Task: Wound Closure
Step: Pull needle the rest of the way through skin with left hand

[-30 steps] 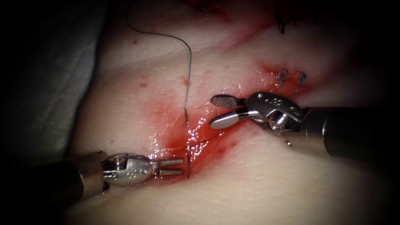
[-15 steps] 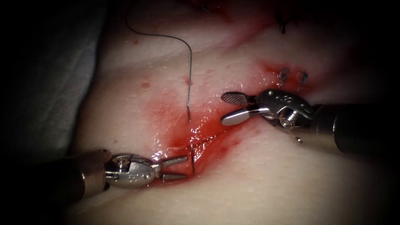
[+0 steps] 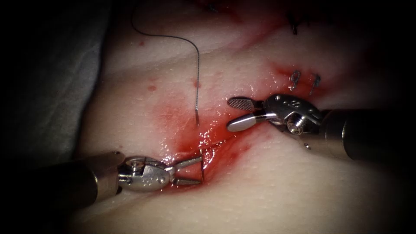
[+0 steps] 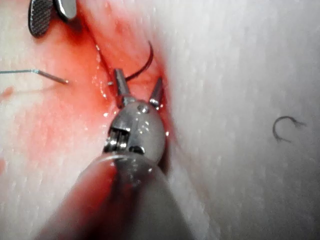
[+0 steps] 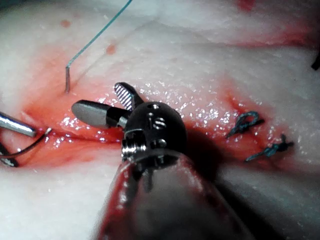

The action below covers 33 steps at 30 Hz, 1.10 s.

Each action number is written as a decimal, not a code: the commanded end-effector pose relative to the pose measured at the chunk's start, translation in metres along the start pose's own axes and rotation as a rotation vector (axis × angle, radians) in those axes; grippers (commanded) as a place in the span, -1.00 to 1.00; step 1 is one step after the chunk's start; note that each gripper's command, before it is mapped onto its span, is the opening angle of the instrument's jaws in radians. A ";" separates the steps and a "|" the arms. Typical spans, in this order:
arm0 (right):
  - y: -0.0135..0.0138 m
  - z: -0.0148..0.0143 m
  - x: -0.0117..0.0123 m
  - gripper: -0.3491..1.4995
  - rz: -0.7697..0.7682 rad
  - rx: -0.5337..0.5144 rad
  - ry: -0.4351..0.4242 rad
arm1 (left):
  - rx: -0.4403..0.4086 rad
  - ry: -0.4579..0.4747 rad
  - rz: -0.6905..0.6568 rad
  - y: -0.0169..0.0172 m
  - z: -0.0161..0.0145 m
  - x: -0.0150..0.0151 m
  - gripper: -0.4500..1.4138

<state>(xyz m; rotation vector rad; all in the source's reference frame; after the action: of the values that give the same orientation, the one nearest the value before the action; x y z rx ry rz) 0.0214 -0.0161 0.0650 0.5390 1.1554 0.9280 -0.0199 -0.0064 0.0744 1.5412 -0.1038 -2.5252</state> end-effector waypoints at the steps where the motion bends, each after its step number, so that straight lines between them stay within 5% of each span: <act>1: 0.0000 0.0010 -0.0006 0.56 -0.002 0.004 -0.001 | 0.011 -0.008 0.000 0.0003 0.0010 -0.0002 0.21; 10: 0.0001 0.0010 -0.0006 0.56 -0.003 0.003 0.000 | 0.069 -0.055 0.019 -0.0003 0.0013 -0.0001 0.03; 14: 0.0001 0.0011 -0.0007 0.53 -0.004 0.003 0.000 | 0.108 -0.065 0.018 -0.0006 0.0015 -0.0003 -0.35; 18: 0.0001 0.0011 -0.0007 0.53 -0.004 0.003 0.000 | 0.080 -0.019 -0.029 -0.0013 0.0017 -0.0008 -1.00; 26: 0.0001 0.0006 -0.0006 0.51 -0.002 -0.024 0.011 | 0.051 0.138 -0.316 -0.0012 0.0014 -0.0007 -1.00; 29: 0.0001 0.0001 -0.0004 0.11 -0.121 -0.056 0.023 | 0.038 0.228 -0.411 -0.0011 0.0010 0.0002 -1.00; 31: 0.0001 -0.0002 -0.0002 -0.69 -0.129 -0.048 0.019 | 0.022 0.258 -0.455 -0.0011 0.0008 0.0010 -1.00; 32: 0.0001 -0.0003 -0.0001 -0.87 -0.152 -0.027 0.012 | 0.021 0.277 -0.478 -0.0012 0.0007 0.0013 -1.00; 33: 0.0001 -0.0004 0.0000 -0.80 -0.169 -0.018 0.009 | 0.018 0.302 -0.511 -0.0012 0.0005 0.0018 -1.00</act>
<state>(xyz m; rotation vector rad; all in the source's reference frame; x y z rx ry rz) 0.0203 -0.0159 0.0643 0.4116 1.1808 0.7902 -0.0207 -0.0053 0.0720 2.1933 0.3807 -2.5896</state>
